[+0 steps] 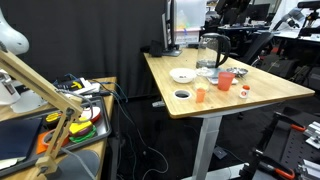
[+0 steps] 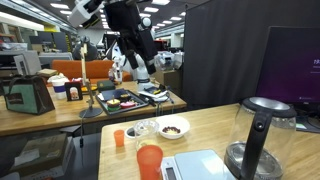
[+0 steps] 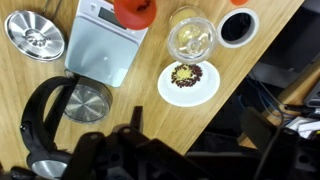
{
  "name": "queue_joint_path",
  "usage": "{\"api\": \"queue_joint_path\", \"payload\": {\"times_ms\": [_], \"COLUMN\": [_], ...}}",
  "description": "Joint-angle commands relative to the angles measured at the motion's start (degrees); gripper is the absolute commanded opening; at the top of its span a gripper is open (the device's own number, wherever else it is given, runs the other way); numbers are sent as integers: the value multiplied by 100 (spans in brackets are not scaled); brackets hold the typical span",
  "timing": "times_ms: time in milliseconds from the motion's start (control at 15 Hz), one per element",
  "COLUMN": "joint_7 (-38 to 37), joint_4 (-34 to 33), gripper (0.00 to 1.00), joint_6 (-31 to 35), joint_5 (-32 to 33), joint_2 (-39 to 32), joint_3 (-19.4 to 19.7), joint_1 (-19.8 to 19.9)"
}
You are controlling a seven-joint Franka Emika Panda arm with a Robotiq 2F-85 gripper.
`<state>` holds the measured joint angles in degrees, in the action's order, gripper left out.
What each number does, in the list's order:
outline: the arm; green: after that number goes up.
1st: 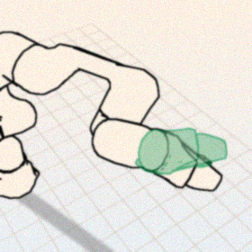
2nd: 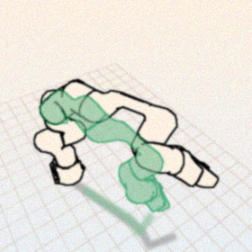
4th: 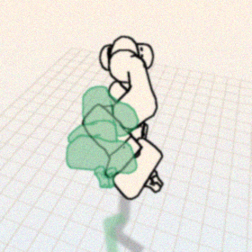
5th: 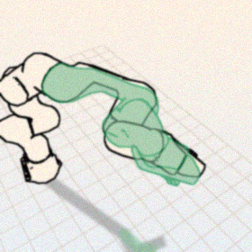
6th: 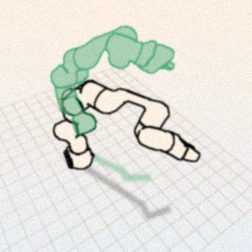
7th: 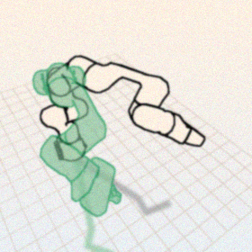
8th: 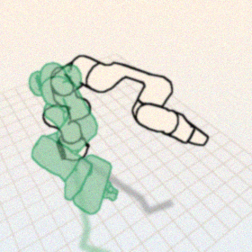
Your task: Push the button to open the kettle lid
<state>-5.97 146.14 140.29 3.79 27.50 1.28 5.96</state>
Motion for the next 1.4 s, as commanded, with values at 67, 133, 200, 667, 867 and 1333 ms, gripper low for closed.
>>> {"api": "queue_joint_path", "payload": {"times_ms": [67,133,200,667,867,1333], "joint_7": [9,9,10,10,10,-242], "joint_4": [-30,-30,-29,-28,-28,-35], "gripper": [100,100,100,100,100,100], "joint_6": [62,61,59,57,57,612], "joint_5": [60,59,57,56,56,772], "joint_2": [-108,-110,-93,-74,-74,-521], "joint_3": [54,52,48,40,40,-12], "joint_1": [94,86,74,64,64,488]}}
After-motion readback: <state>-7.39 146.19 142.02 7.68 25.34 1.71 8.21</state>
